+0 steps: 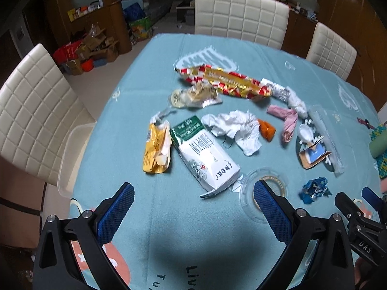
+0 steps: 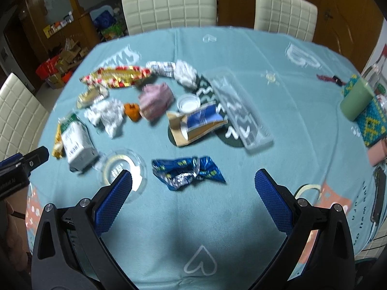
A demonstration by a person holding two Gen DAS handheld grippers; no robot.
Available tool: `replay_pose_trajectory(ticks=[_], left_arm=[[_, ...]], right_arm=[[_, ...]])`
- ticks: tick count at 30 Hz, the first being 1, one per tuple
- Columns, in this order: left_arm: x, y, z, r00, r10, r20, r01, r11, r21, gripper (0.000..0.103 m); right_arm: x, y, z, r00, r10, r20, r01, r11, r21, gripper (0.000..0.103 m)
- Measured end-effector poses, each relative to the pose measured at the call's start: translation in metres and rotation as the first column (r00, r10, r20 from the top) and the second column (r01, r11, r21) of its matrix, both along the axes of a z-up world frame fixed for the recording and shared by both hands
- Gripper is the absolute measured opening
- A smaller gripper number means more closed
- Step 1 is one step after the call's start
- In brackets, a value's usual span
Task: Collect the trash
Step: 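Grasp the blue candy wrapper with the right gripper while the left grasps the milk carton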
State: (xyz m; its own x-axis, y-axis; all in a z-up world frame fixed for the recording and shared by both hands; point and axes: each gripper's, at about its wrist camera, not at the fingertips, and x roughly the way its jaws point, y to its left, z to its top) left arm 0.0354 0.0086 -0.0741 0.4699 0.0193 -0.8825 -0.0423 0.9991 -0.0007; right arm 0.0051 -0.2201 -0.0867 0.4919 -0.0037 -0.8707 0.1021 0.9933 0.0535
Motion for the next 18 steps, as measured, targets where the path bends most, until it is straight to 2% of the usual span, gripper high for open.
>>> replay_pose_trajectory(ticks=[15, 17, 18], left_arm=[[0.058, -0.029, -0.063, 0.986, -0.009, -0.167, 0.014, 0.999, 0.032, 0.097], [0.064, -0.028, -0.072, 0.981, -0.001, -0.193, 0.006, 1.0, 0.028, 0.097], [0.066, -0.028, -0.076, 0.979, 0.006, -0.204, 0.0, 1.0, 0.026, 0.097]], right_arm=[[0.048, -0.013, -0.063, 0.99, 0.026, -0.137, -0.021, 0.999, 0.033, 0.096], [0.052, -0.014, -0.067, 0.99, 0.038, -0.137, -0.032, 0.999, 0.043, 0.082], [0.052, -0.014, -0.066, 0.991, 0.042, -0.13, -0.036, 0.998, 0.048, 0.078]])
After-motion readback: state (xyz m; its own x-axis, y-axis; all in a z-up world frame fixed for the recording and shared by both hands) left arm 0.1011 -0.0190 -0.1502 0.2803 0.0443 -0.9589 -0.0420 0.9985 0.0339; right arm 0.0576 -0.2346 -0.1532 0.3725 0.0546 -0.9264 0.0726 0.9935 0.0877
